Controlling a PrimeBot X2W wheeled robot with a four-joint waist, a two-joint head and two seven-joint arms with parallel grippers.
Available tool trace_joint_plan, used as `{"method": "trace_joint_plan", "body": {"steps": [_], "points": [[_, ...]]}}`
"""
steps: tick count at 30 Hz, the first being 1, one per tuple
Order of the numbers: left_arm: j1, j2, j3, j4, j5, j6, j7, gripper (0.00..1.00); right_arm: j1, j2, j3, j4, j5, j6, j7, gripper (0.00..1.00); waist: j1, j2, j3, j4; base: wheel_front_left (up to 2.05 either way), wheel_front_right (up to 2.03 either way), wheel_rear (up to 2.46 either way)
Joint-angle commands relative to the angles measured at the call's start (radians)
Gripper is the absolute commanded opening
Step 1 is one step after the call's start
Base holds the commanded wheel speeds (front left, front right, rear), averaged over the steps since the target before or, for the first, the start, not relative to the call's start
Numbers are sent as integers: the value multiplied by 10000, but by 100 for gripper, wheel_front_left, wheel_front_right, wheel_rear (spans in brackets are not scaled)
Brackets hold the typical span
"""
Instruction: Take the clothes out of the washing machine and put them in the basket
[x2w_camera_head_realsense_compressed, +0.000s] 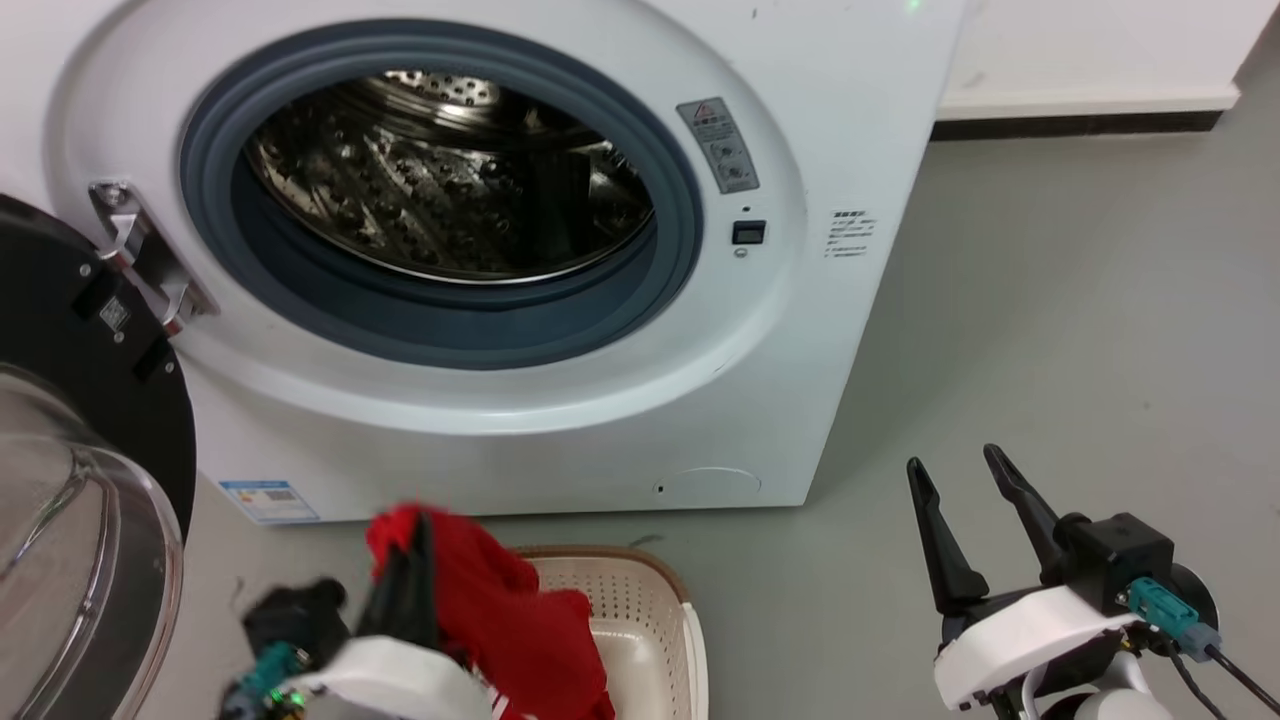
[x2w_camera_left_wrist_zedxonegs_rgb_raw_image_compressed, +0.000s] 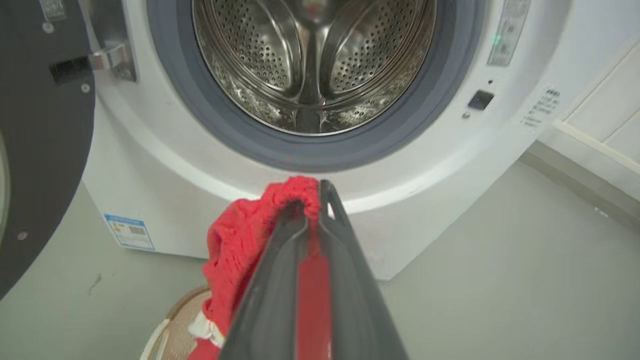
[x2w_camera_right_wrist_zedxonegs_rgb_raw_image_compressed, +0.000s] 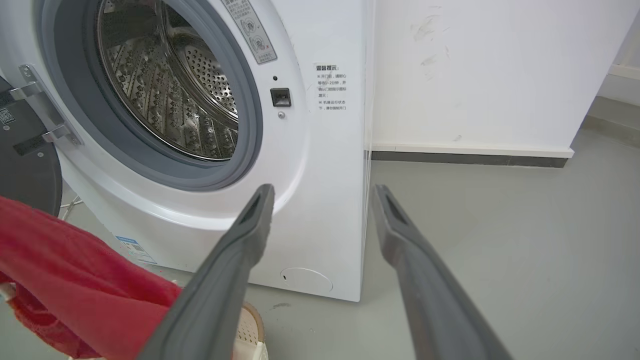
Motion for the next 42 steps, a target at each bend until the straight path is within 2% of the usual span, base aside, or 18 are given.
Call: {"method": "trace_joint_plan", "body": {"steps": [1,4,9,17,23,27,35,36,38,39,40,42], "points": [[113,-106,-102,669,-145,-73,-89,0,-181,-3,7,-58,-80,-3,-1,100,0,-1,218,166,0,0,0],[-29,-270,-292,2312,-421,-314,-375,0,-330,-2,83,-91,-83,-3,-11,100,0,-1,522,300,0,0,0],[-1184,-496,-373,5099,-751,-569,-1030,0,-674,-2,209,-170,-94,-3,-43,100,0,-1,1216,400,0,0,0],[-3726,-601,-646,8861,-743,-934,-1594,0,-1423,-3,482,-305,-128,-5,-149,100,0,-1,3019,-5,0,0,0],[-5326,-608,-564,10708,-751,-936,-1733,0,-1992,-2,559,-240,-133,-5,-331,100,0,-1,4426,-348,0,0,0],[-6115,-420,-516,11673,-747,-899,-1764,0,-2343,0,738,-162,-84,-5,-492,100,0,-1,5282,-535,0,0,0],[-6826,-114,-365,12759,-926,-786,-1565,0,-2797,-2,948,176,-52,-5,-810,100,0,-1,6187,-760,0,0,0],[-6843,-106,-351,12809,-978,-793,-1507,9,-2837,-2,951,239,-42,-5,-856,100,0,-1,6192,-771,0,0,0],[-6723,-91,-313,12889,-1044,-788,-1473,48,-2847,-3,949,409,-29,-5,-915,100,0,-1,6056,-788,0,0,0],[-6631,-89,-278,12916,-1104,-812,-1497,94,-2852,-2,924,485,-35,-5,-945,100,0,-1,5959,-779,0,0,0],[-6526,-83,-184,12931,-1209,-833,-1551,100,-2854,-3,889,613,-37,-5,-973,100,0,-1,5757,-759,0,0,0],[-6373,-124,-64,12940,-1313,-880,-1657,100,-2791,-2,825,778,-56,-5,-1048,100,0,-1,5325,-715,0,0,0]]}}
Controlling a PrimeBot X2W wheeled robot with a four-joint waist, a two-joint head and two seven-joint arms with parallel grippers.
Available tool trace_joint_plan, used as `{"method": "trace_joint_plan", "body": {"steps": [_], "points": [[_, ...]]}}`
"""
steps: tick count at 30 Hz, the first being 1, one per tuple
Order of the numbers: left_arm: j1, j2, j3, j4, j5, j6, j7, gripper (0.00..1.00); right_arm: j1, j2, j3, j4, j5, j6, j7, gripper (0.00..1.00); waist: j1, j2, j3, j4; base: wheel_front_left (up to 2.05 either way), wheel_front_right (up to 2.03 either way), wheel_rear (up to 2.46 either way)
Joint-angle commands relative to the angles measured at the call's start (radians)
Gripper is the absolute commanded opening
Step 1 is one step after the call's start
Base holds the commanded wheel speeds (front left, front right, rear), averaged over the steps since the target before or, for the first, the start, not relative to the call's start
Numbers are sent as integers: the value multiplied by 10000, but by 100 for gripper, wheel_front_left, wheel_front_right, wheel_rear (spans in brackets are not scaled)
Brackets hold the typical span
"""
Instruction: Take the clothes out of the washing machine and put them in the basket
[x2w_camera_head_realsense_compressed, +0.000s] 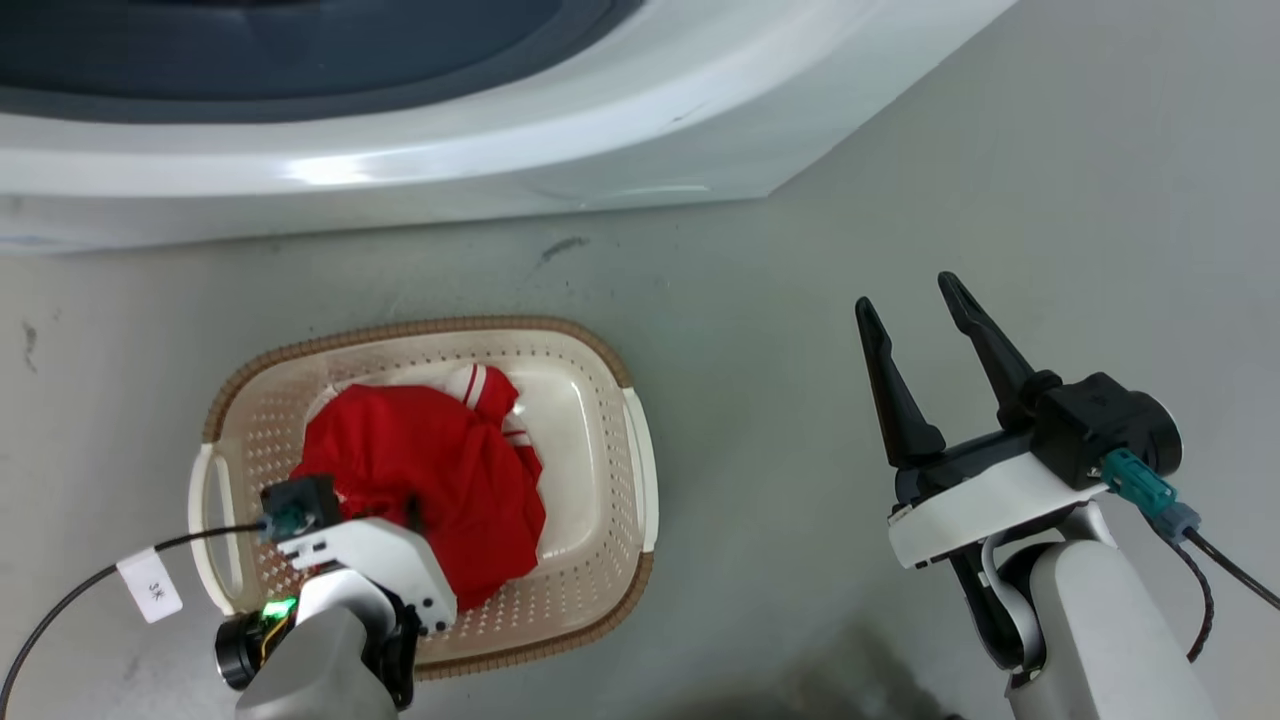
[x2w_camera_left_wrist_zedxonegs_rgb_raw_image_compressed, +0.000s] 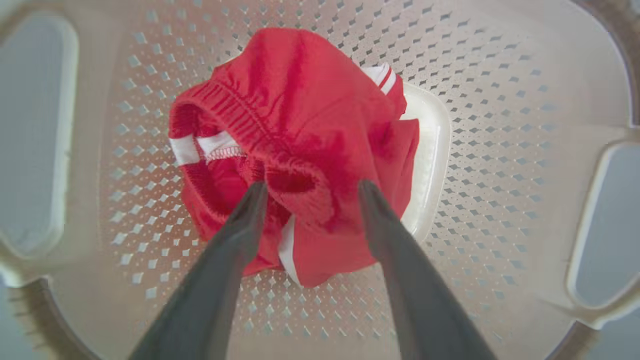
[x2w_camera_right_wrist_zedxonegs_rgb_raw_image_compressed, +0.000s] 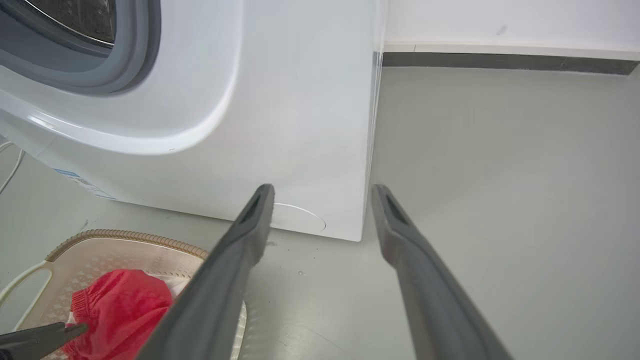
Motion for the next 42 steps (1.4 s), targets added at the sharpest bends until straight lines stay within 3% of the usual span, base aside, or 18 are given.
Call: {"method": "trace_joint_plan", "body": {"steps": [1,6,14,20,30,35,42], "points": [[306,-34,6,22,15,-92,-129,100,20,-3,-81,208,-14,-7,-95,100,-2,-1,-839,126,0,0,0],[729,-101,105,-655,92,-154,-216,100,303,-5,-270,531,-83,-7,-153,100,-2,-1,-2026,270,0,0,0],[2396,-193,719,-3833,1085,32,-209,100,1001,-5,-726,671,-233,-7,25,100,-2,-1,-3966,490,0,0,0],[3277,-356,1326,-6470,2100,71,-209,100,1543,-5,-1043,457,-302,-7,254,100,-2,-1,-4842,655,0,0,0],[4404,-474,1504,-10184,3721,13,-210,100,2175,-5,-1425,-11,-446,-7,529,100,-2,-1,-5842,923,0,0,0],[4979,-452,1383,-11231,4238,-96,-210,100,2448,-5,-1533,-197,-432,-7,643,100,-2,-1,-6211,1014,0,0,0],[5825,-435,1401,-11669,4389,-132,-211,100,2880,-3,-1549,-381,-419,-7,757,100,-2,-1,-6556,1131,0,0,0]]}}
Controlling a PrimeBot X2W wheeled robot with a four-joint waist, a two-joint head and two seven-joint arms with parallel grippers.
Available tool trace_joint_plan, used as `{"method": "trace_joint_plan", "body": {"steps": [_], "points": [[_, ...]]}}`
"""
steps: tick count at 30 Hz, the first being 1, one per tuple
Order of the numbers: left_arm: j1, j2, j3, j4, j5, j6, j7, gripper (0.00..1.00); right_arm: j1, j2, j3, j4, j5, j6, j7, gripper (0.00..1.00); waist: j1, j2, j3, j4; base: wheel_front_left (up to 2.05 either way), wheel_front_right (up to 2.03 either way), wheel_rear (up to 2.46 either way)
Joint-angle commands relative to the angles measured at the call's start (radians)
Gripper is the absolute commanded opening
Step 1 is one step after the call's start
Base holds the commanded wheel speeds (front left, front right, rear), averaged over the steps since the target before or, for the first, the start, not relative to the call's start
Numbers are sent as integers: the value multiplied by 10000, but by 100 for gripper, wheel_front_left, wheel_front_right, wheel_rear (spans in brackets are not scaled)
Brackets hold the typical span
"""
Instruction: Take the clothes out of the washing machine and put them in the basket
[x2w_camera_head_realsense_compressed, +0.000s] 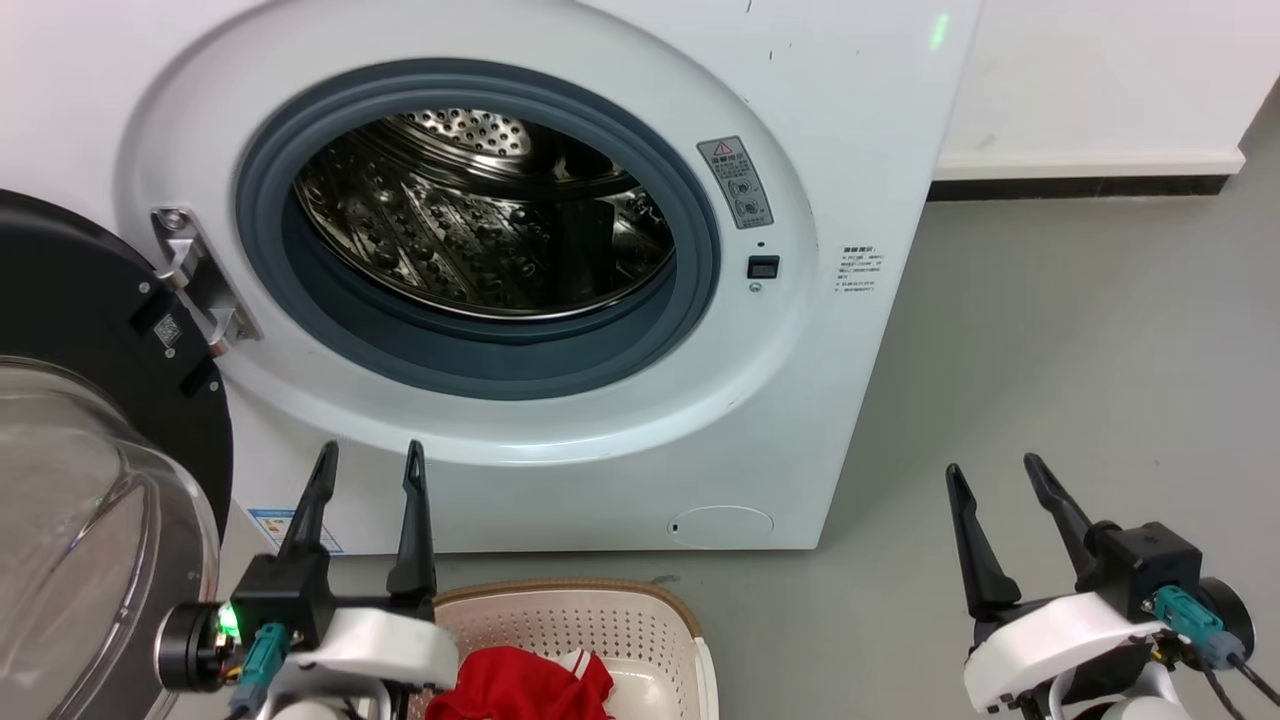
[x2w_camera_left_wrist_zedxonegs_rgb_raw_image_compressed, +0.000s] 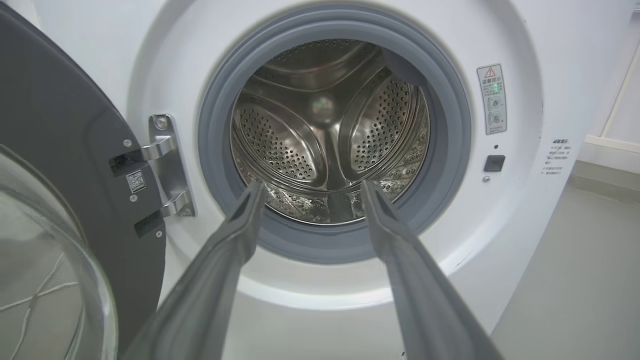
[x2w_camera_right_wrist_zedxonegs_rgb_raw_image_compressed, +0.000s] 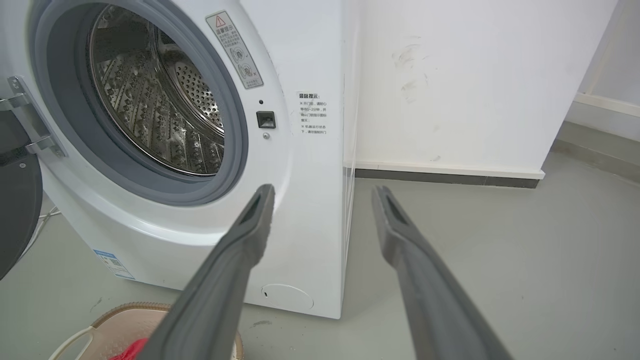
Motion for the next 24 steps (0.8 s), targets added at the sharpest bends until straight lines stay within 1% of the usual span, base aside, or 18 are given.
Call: {"method": "trace_joint_plan", "body": {"steps": [1,5,19,20,22,24], "points": [[226,24,32,-60,31,4,-25,100,191,-5,14,-63,-43,-5,41,100,2,0,-75,53,0,0,0],[412,17,25,120,-64,-65,-25,100,274,-5,25,-141,-25,-5,98,100,2,0,-127,109,0,0,0],[243,65,8,441,-46,-136,-25,100,338,-5,88,-201,25,-7,192,100,2,0,-153,125,0,0,0],[337,21,14,430,-90,-117,0,0,288,0,84,-174,10,0,186,0,2,0,-154,125,0,0,0],[397,-12,18,581,-103,-126,11,0,319,4,90,-37,24,0,182,0,2,0,-156,125,0,0,0],[303,-21,132,735,-398,-150,161,0,359,4,116,-21,343,0,168,0,2,0,-155,128,0,0,0]]}}
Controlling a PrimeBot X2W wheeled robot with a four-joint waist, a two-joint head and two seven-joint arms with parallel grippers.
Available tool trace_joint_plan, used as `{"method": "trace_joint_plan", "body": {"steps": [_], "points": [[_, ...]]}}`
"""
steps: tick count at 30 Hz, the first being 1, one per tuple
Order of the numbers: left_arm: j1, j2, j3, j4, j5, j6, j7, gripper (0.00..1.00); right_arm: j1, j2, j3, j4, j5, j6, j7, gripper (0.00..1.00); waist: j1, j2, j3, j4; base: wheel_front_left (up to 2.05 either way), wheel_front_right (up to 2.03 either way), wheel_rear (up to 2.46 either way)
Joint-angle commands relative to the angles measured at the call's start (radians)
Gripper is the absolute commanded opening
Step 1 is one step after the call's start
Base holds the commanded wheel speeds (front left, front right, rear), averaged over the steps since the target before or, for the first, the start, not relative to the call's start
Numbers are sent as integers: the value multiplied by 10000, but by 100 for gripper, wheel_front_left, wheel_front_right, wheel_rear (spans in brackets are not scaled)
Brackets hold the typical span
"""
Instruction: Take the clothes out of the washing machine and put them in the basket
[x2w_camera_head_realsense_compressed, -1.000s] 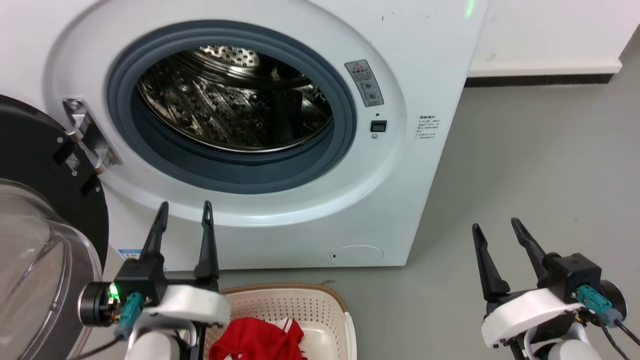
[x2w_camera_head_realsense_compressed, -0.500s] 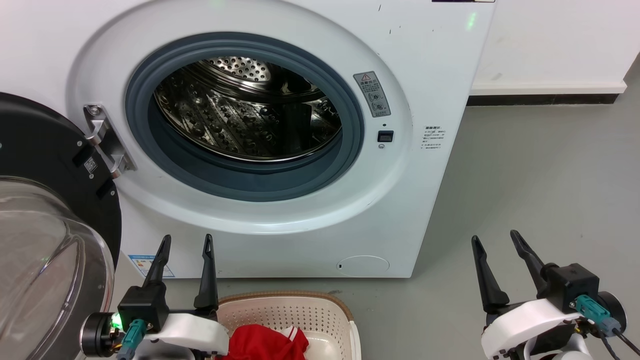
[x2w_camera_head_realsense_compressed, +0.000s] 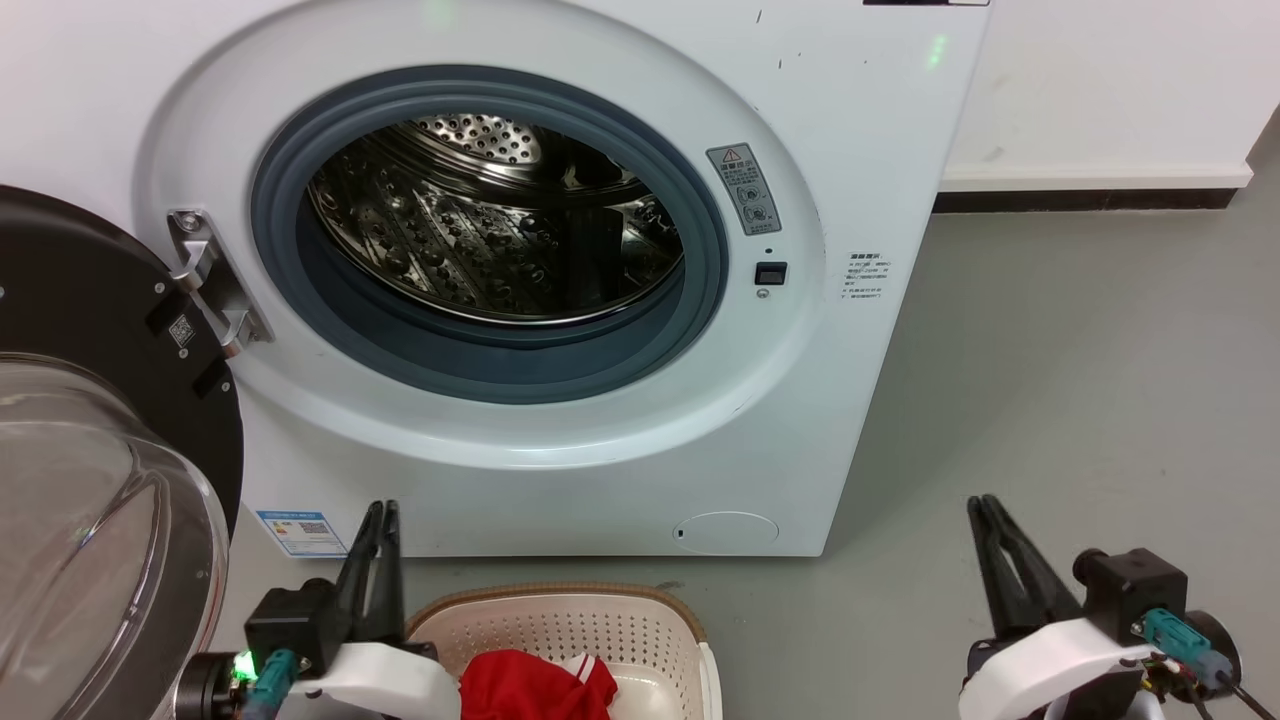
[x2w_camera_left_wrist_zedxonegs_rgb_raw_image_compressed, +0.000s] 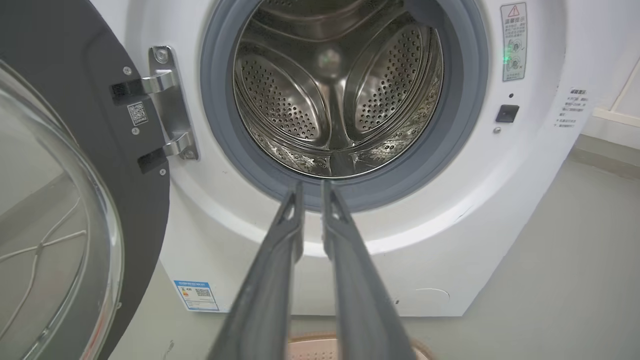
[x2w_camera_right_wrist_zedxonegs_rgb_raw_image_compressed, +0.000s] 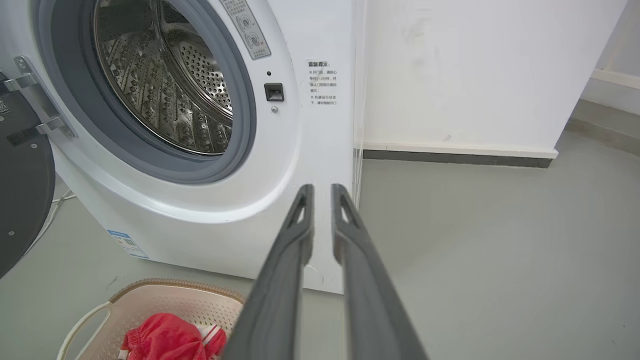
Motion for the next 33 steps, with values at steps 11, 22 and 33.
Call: {"method": "trace_joint_plan", "body": {"steps": [11,22,33], "points": [[-297,12,269,31,-2546,-174,657,0,-260,-129,-101,102,2724,-1,199,0,1,0,0,18,0,0,0],[-367,5,365,52,-4347,-295,1047,0,-411,-198,-193,279,4591,-1,362,0,1,0,0,32,0,0,0],[-475,-3,497,120,-6101,-415,1467,0,-544,-248,-307,444,6396,-1,541,0,1,0,1,47,0,0,0]]}}
